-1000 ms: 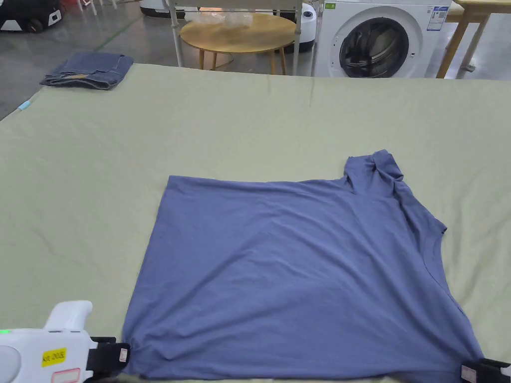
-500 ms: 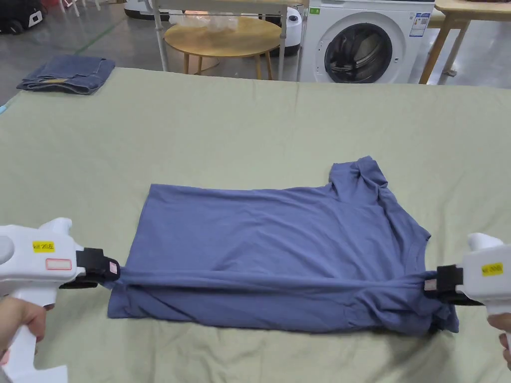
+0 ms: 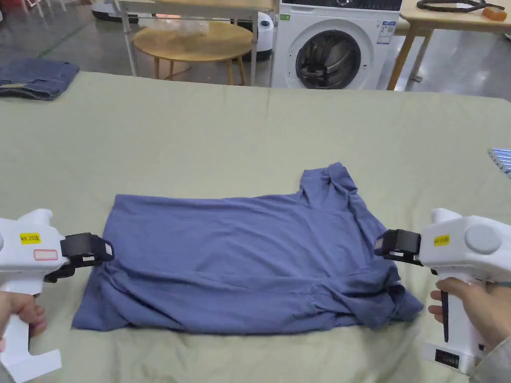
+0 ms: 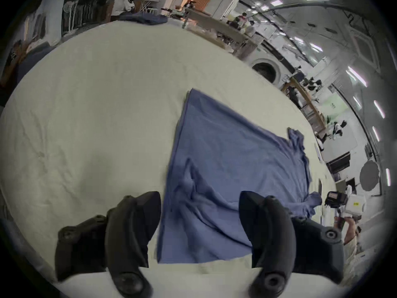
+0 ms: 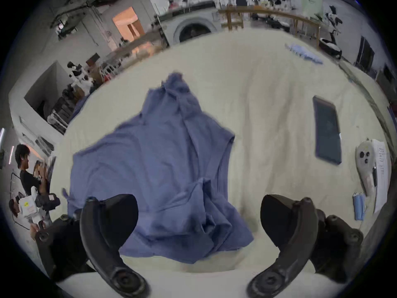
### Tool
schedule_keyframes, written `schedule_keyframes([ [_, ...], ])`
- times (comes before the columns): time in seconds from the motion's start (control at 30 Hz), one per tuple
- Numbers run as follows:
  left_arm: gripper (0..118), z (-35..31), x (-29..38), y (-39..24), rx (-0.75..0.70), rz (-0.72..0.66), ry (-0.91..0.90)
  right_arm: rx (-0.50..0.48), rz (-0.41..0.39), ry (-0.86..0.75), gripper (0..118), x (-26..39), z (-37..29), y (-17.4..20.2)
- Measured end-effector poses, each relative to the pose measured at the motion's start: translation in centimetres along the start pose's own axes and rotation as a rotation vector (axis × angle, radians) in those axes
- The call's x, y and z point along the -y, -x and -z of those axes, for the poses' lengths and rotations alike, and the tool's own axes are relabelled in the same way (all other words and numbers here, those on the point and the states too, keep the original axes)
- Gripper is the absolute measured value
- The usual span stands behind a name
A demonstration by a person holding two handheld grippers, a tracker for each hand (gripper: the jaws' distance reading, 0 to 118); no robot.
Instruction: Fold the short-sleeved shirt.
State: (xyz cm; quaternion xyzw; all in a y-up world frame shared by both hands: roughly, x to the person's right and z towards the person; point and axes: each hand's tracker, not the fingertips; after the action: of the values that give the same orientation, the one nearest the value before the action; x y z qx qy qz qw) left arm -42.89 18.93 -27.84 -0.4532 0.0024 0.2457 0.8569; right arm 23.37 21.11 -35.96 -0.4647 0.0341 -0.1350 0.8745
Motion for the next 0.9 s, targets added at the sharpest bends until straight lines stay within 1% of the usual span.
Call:
schedule_keyframes([
  [0.07, 78, -1.5, 0.1, -1.3, -0.027, 0.106, -0.053, 0.020, -0.025, 0.007, 114, 0.3, -1.4, -0.1],
  [0.1, 78, -1.6, 0.0, -1.3, -0.015, 0.158, -0.072, 0.029, -0.043, 0.002, 113, 0.6, -2.0, -0.1],
  [0.13, 70, -2.0, 0.3, -1.7, 0.002, 0.191, -0.081, 0.019, -0.058, -0.003, 106, 1.0, -2.5, -0.3],
  [0.17, 46, -2.5, 0.6, -2.2, 0.001, 0.218, -0.092, 0.001, -0.089, 0.007, 88, 1.6, -3.0, -0.4],
  [0.2, 0, -2.6, 0.8, -2.6, -0.008, 0.237, -0.091, 0.012, -0.105, 0.002, 16, 2.1, -3.2, -0.2],
  [0.23, 0, -2.2, 1.0, -2.5, -0.006, 0.235, -0.102, 0.039, -0.165, -0.006, 0, 2.9, -2.9, -0.2],
  [0.27, 0, -1.9, 1.1, -2.5, -0.006, 0.240, -0.078, 0.056, -0.173, 0.012, 0, 3.5, -2.6, -0.2],
  [0.3, 0, -1.4, 1.1, -2.4, 0.006, 0.243, -0.043, 0.061, -0.211, 0.056, 0, 3.8, -2.1, -0.2],
  [0.37, 0, -1.4, 1.6, -2.3, -0.006, 0.229, -0.050, 0.054, -0.181, 0.028, 0, 4.2, -1.7, 0.0],
  [0.4, 0, -1.3, 1.7, -2.2, -0.012, 0.230, -0.045, 0.067, -0.186, 0.032, 0, 4.4, -1.2, -0.1],
  [0.43, 0, -1.2, 1.8, -2.0, -0.016, 0.223, -0.045, 0.072, -0.190, 0.032, 5, 4.5, -0.7, -0.2],
  [0.47, 0, -1.1, 2.0, -1.8, -0.011, 0.209, -0.041, 0.077, -0.185, 0.033, 28, 3.9, -0.5, -0.4],
  [0.5, 0, -0.7, 1.9, -1.6, 0.002, 0.195, -0.029, 0.078, -0.180, 0.047, 82, 3.9, 0.3, -0.6],
  [0.53, 0, -0.6, 2.0, -1.5, 0.006, 0.188, -0.021, 0.073, -0.166, 0.081, 116, 4.1, 1.1, -0.8],
  [0.57, 0, -0.5, 2.2, -1.5, 0.002, 0.190, -0.020, 0.069, -0.169, 0.103, 117, 4.5, 2.1, -1.0],
  [0.6, 0, -0.4, 2.4, -1.4, -0.003, 0.194, -0.016, 0.074, -0.189, 0.064, 118, 3.6, 2.1, -1.0],
  [0.63, 0, -1.1, 3.2, -2.5, -0.006, 0.200, -0.010, 0.085, -0.189, 0.089, 118, 3.6, 2.7, -0.9],
  [0.67, 0, -1.4, 3.7, -3.0, -0.010, 0.204, -0.004, 0.111, -0.210, 0.109, 118, 3.4, 3.5, -0.9],
  [0.77, 0, -1.4, 3.8, -2.7, -0.007, 0.193, 0.000, 0.154, -0.220, 0.130, 117, 4.4, 4.3, -1.2],
  [0.8, 0, -1.4, 3.8, -2.6, -0.006, 0.186, -0.002, 0.150, -0.219, 0.143, 99, 4.3, 4.8, -1.3],
  [0.83, 0, -1.4, 3.8, -2.6, -0.007, 0.183, -0.002, 0.130, -0.208, 0.179, 53, 4.4, 5.2, -1.4],
  [0.87, 0, -1.4, 3.8, -2.5, -0.011, 0.184, -0.001, 0.096, -0.171, 0.194, 3, 5.1, 4.9, -1.6],
  [0.9, 0, -1.2, 3.6, -2.1, -0.020, 0.186, -0.003, 0.094, -0.130, 0.195, 3, 5.3, 5.0, -1.5],
])
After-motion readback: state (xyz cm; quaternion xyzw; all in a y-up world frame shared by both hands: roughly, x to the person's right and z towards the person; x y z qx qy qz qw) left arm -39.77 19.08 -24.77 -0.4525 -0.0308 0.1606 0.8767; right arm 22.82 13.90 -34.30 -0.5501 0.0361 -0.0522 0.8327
